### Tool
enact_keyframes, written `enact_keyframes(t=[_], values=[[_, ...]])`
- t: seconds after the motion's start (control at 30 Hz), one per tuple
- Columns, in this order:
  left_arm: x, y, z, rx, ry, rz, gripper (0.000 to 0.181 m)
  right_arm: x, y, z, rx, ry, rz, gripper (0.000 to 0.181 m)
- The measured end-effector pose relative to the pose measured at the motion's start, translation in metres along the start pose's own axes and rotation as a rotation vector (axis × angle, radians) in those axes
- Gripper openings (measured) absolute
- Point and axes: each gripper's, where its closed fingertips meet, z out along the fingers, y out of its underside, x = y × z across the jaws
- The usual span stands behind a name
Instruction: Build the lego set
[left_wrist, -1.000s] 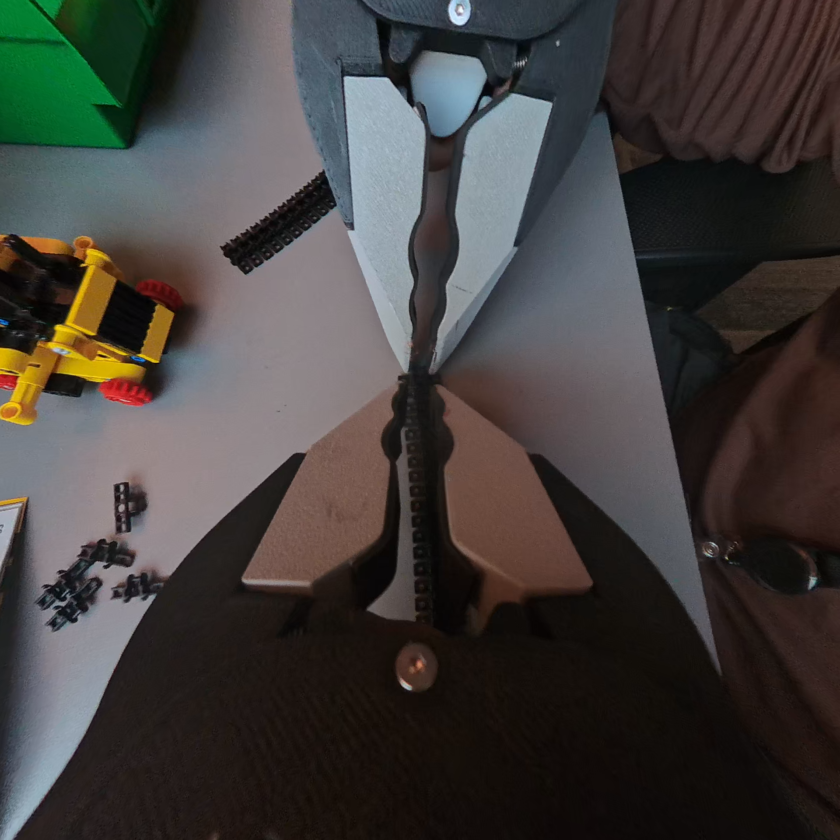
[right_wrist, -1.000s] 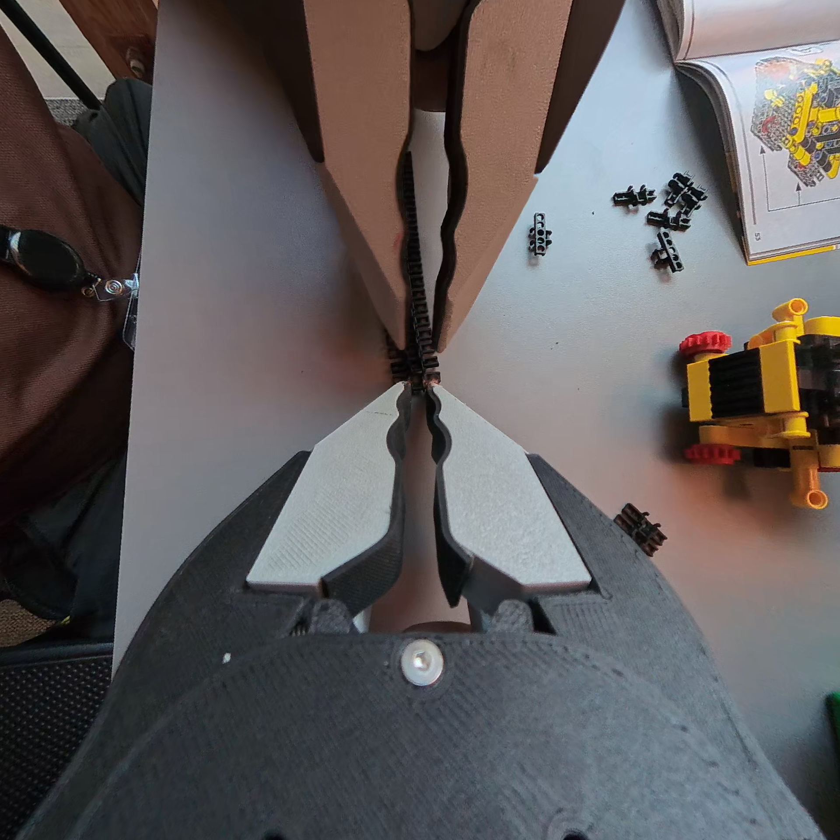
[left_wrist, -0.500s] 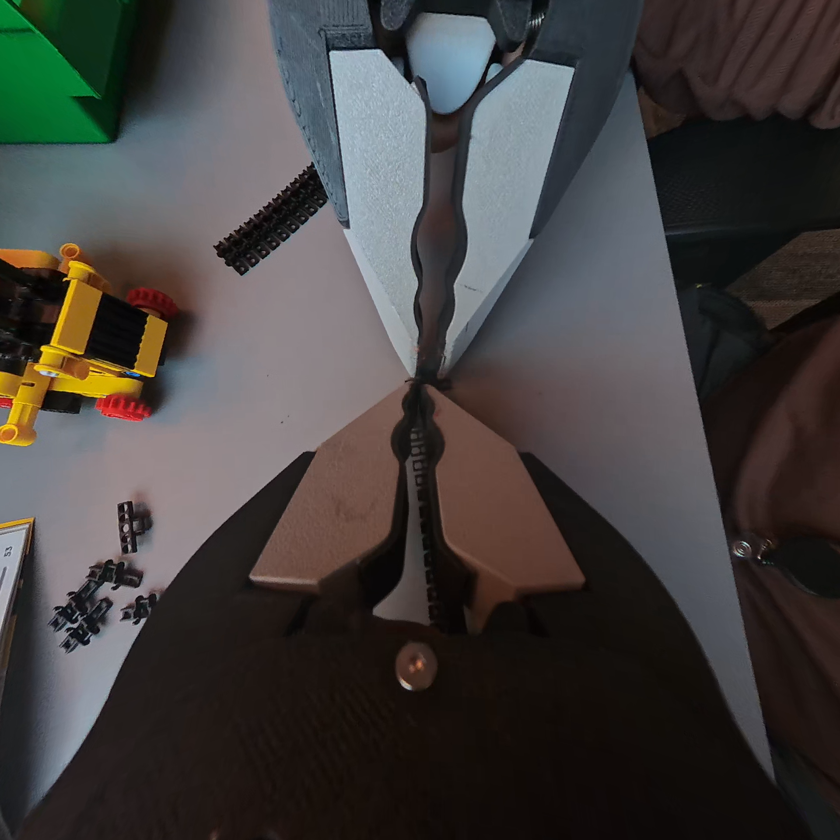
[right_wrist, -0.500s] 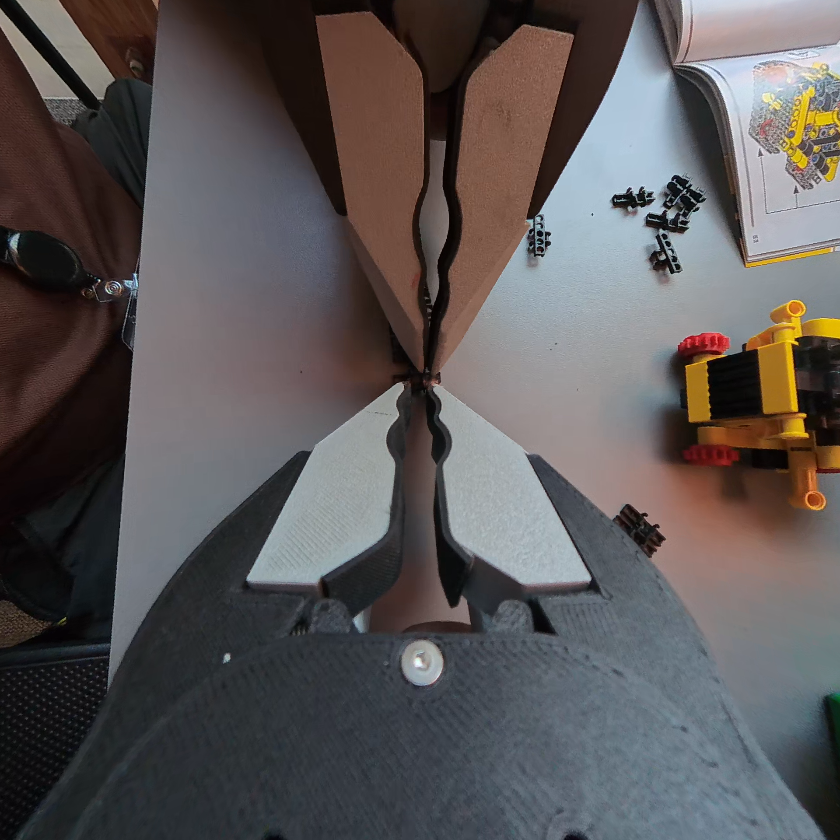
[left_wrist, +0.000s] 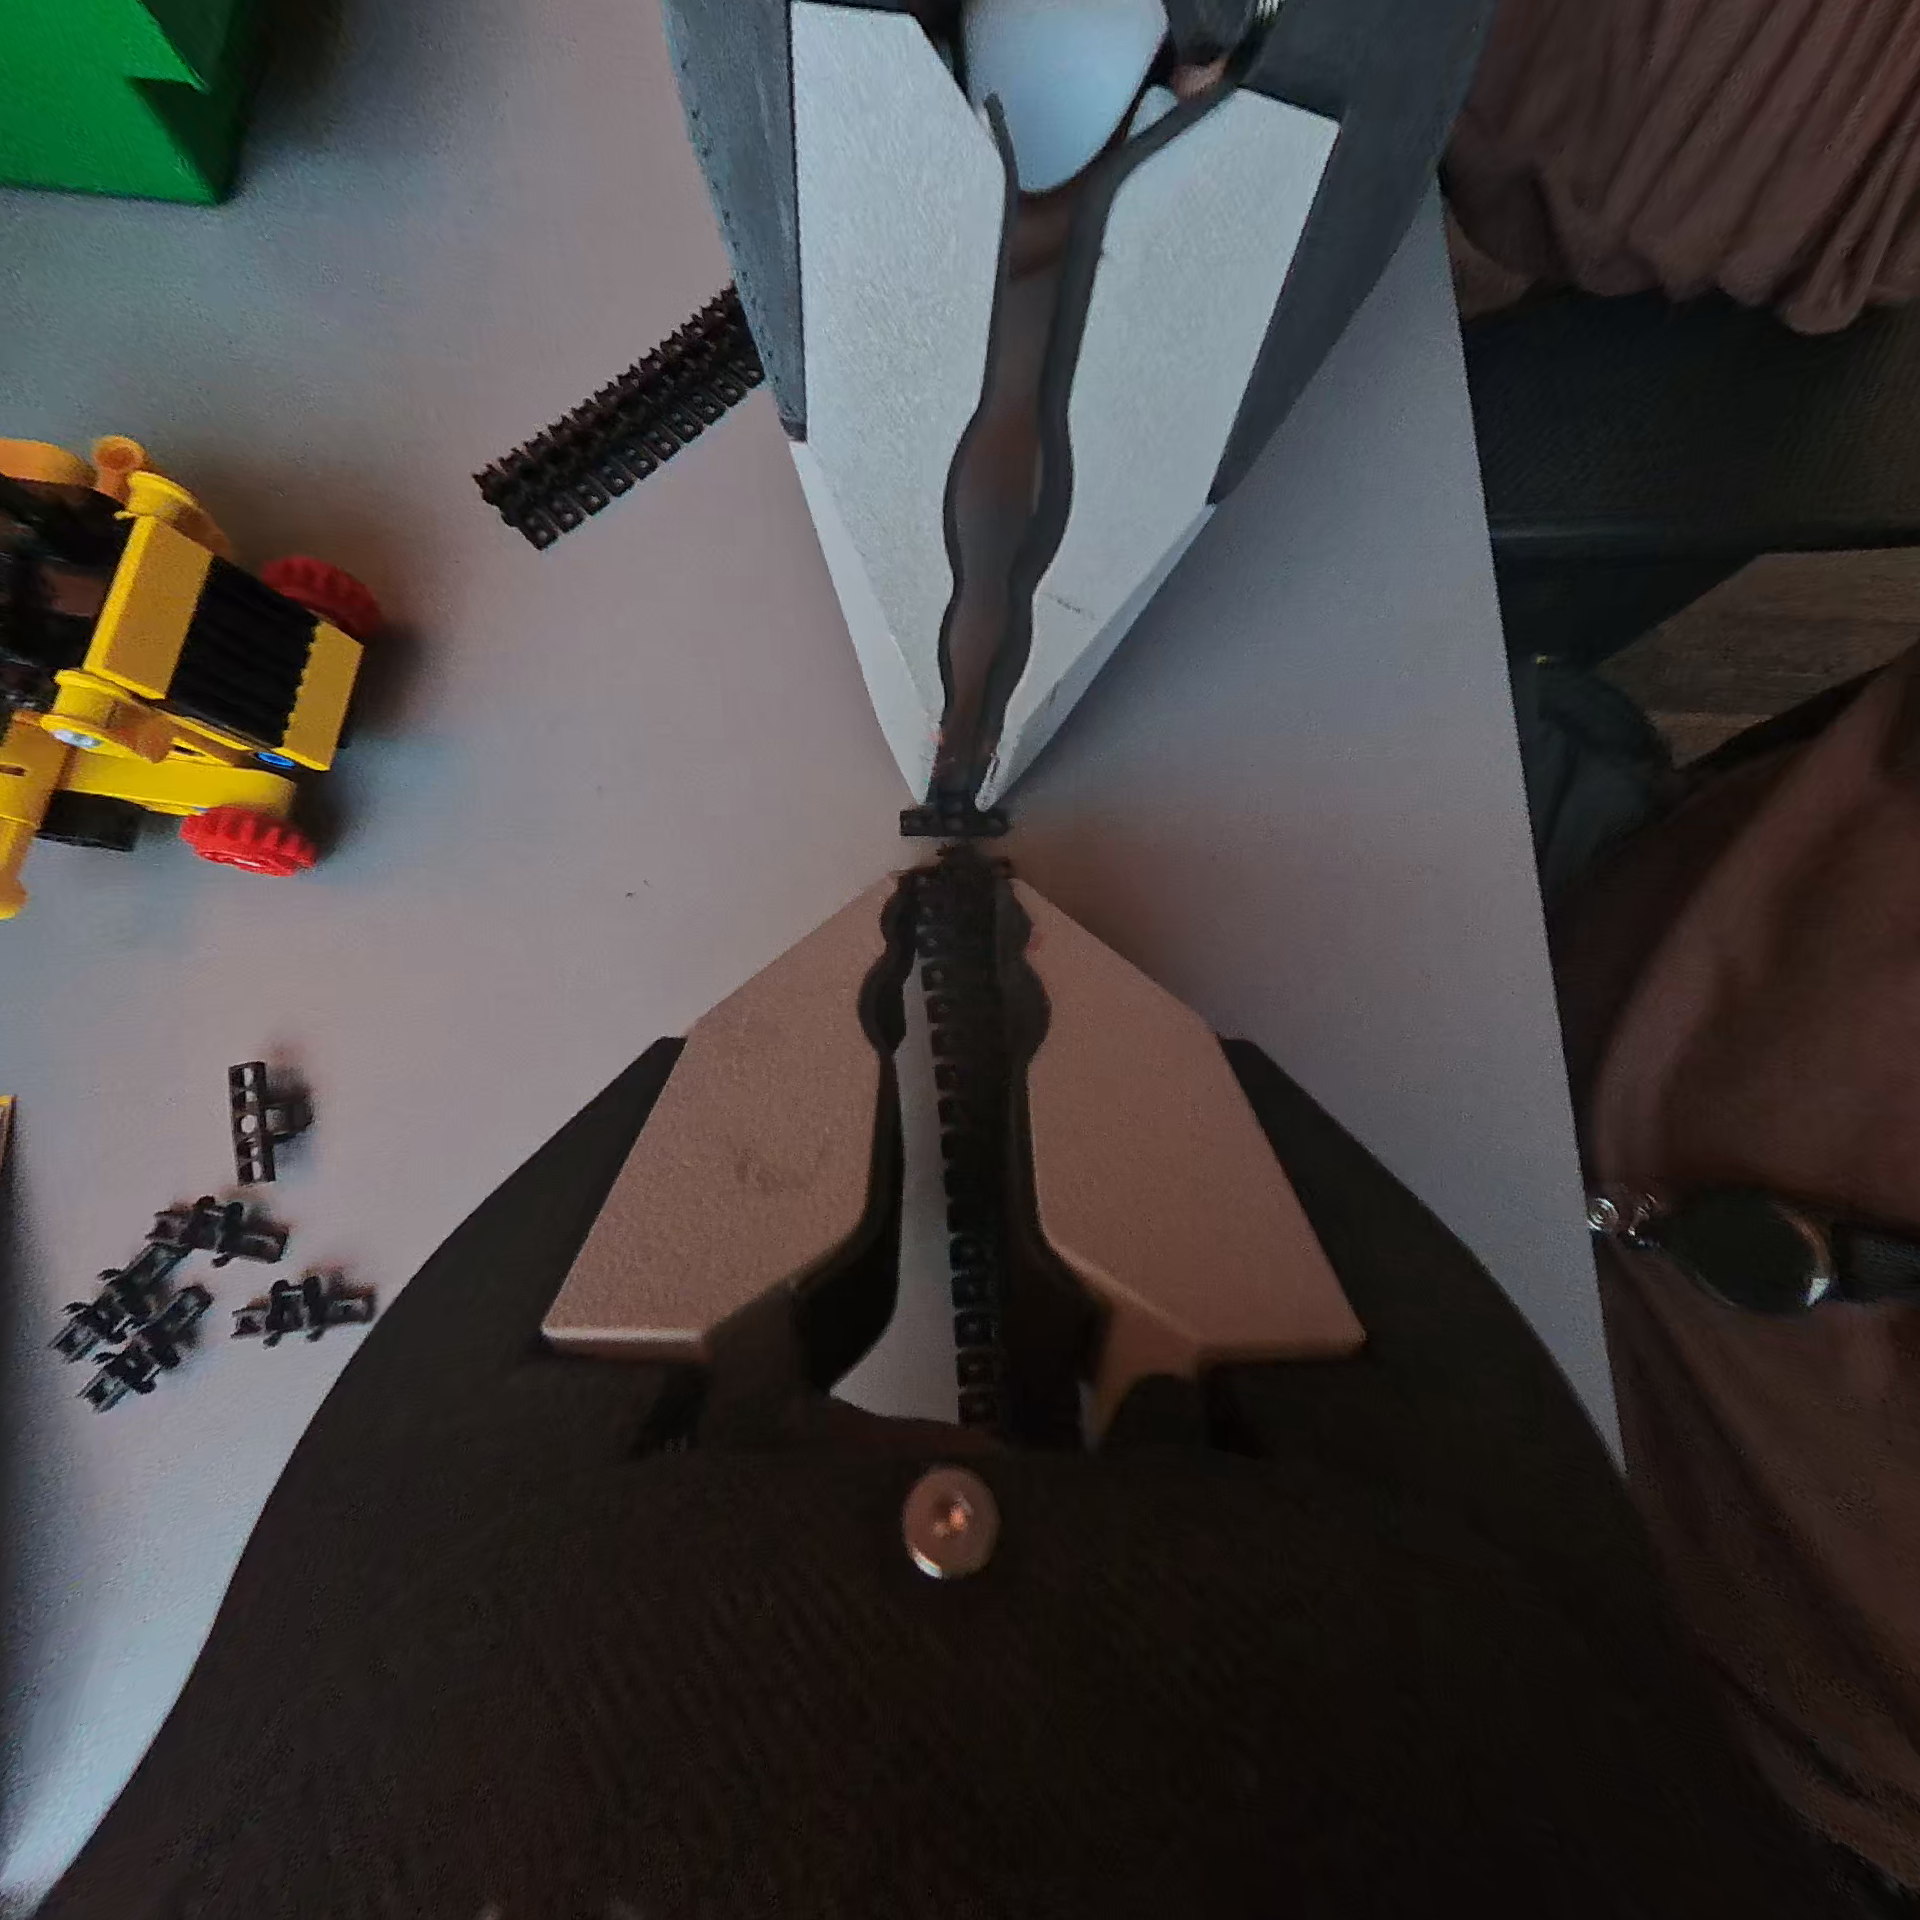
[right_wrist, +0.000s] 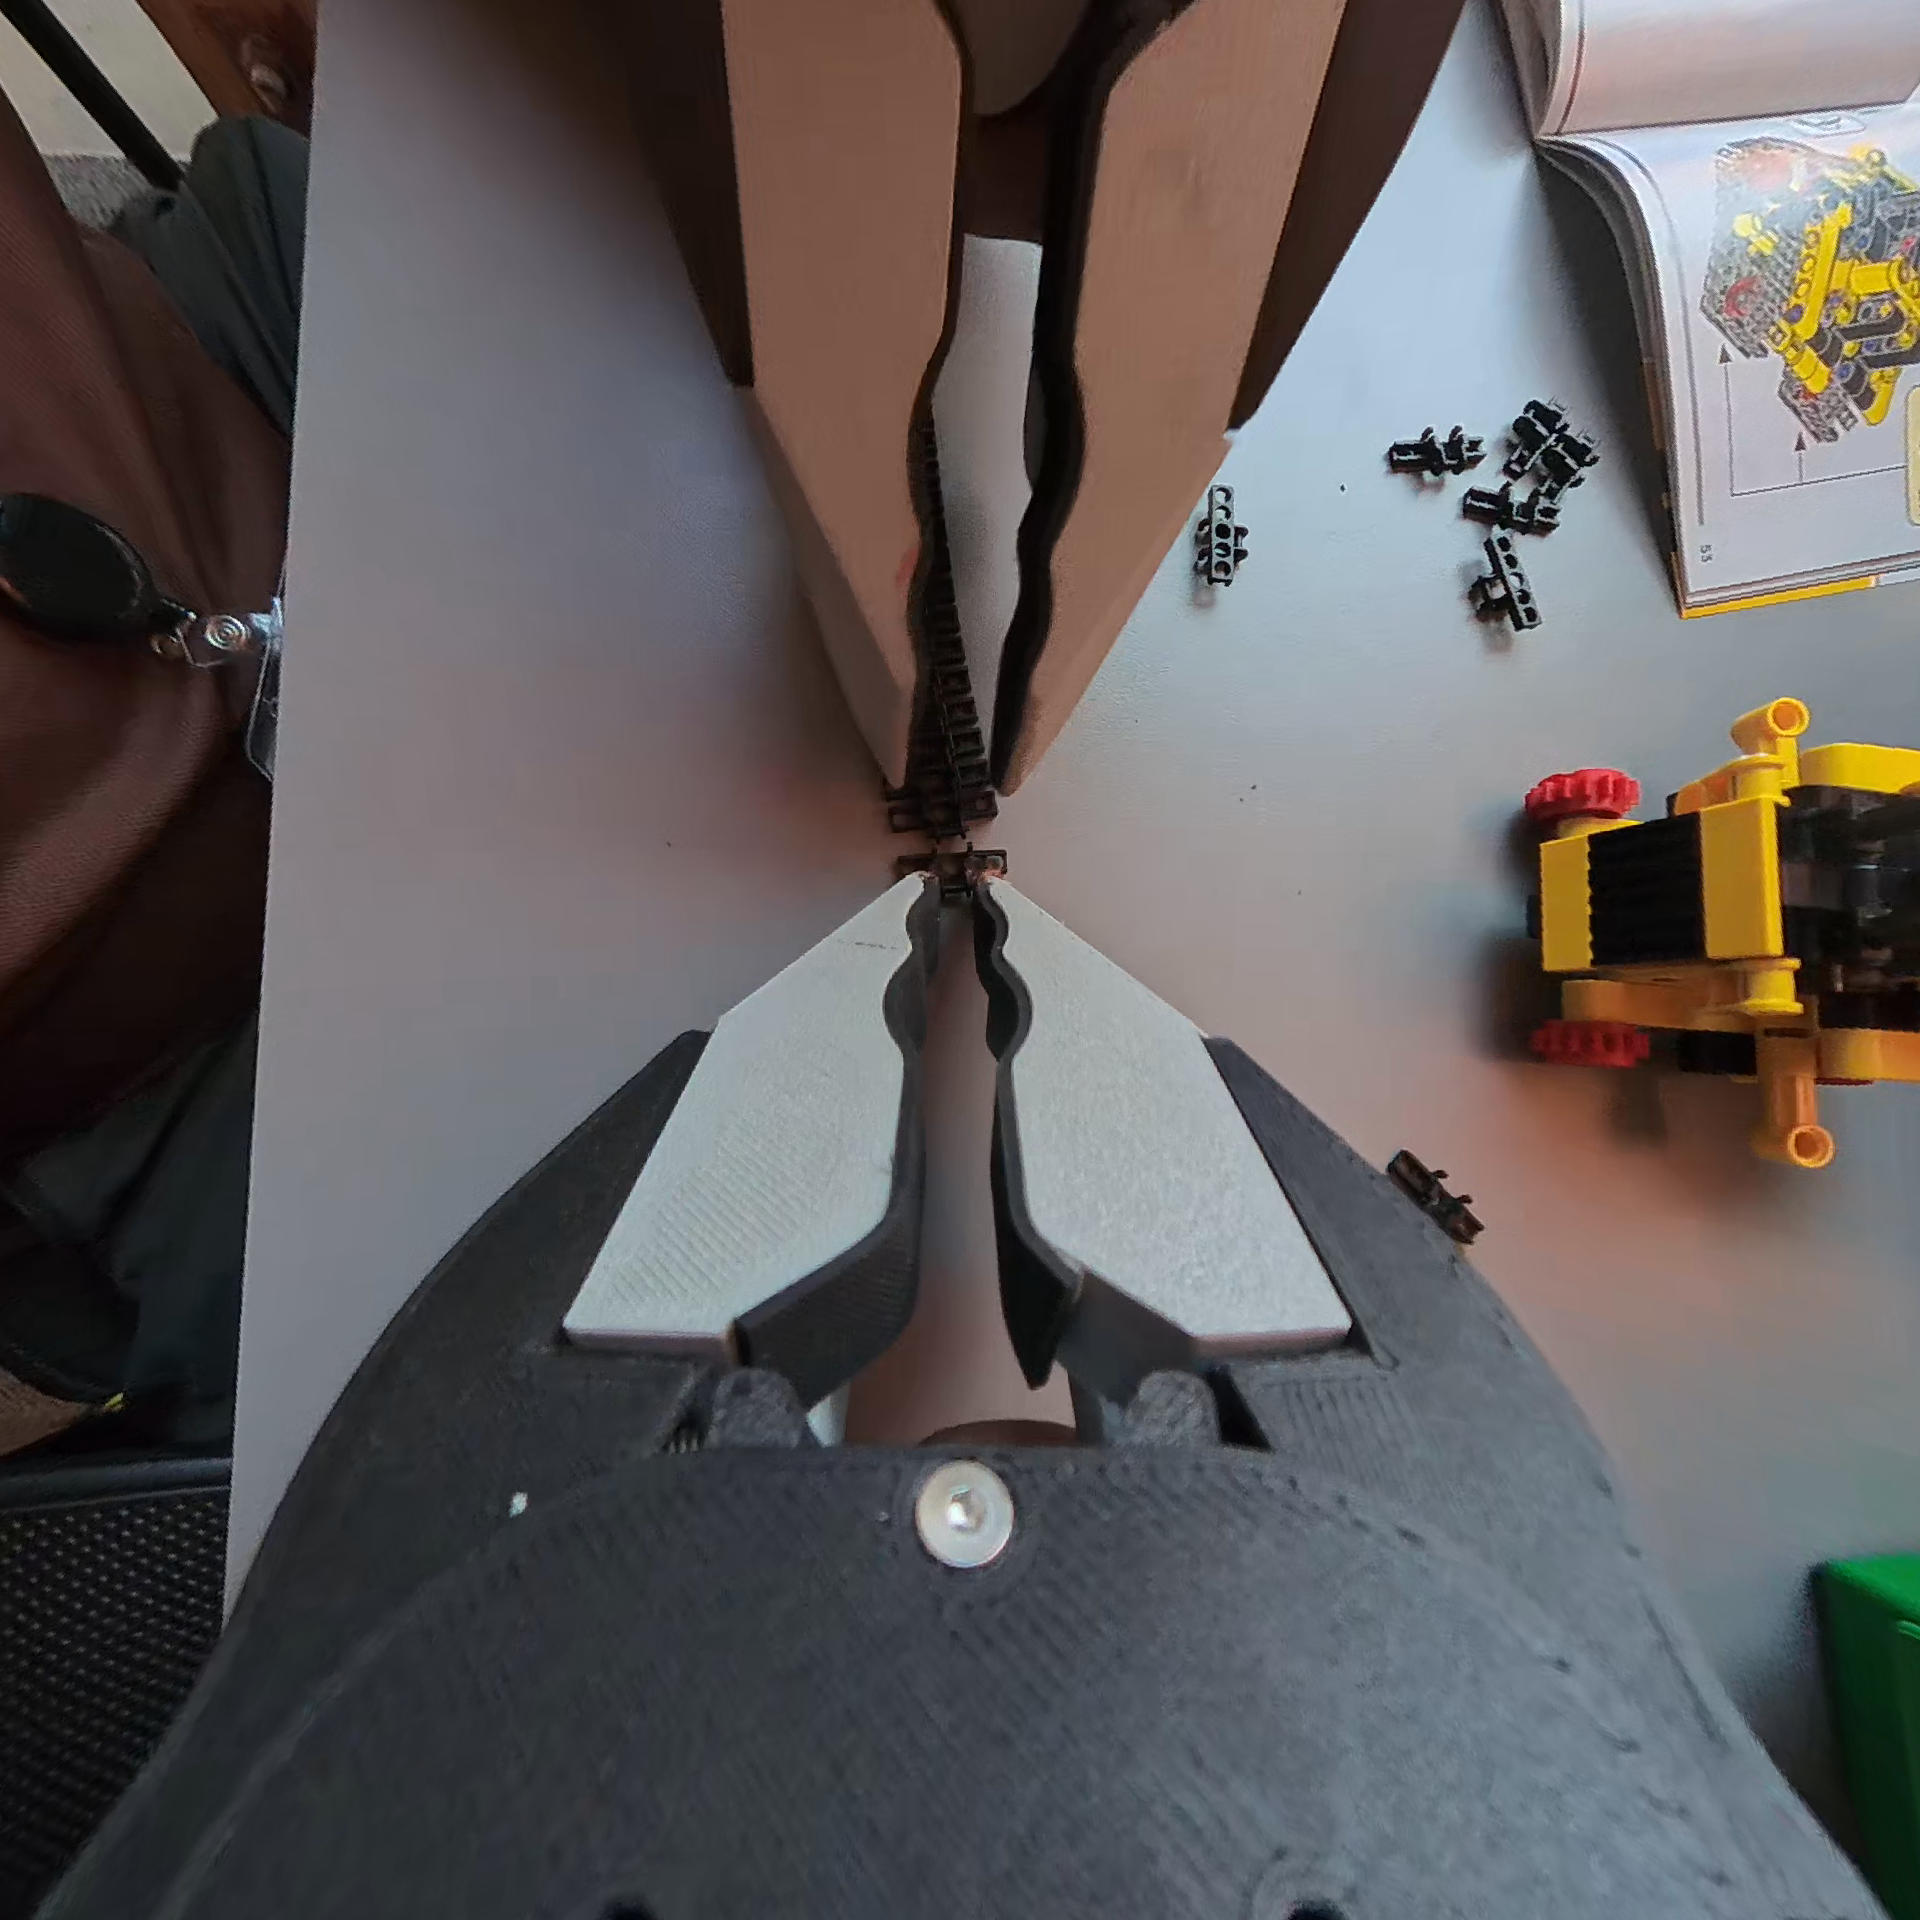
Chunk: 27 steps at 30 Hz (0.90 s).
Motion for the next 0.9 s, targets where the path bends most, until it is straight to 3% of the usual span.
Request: enact_keyframes(t=[0.37, 0.9], values=[[0.0013, 0.0016, 0.0017, 0.009, 0.019, 0.014, 0.004, -0.0012, -0.0006, 0.0004, -0.012, -0.004, -0.022, 0.003], [0.0019, -0.0024, 0.0003, 0.014, 0.016, 0.023, 0.011, -0.0013, -0.0026, 0.0013, -0.025, -0.001, -0.041, 0.003]])
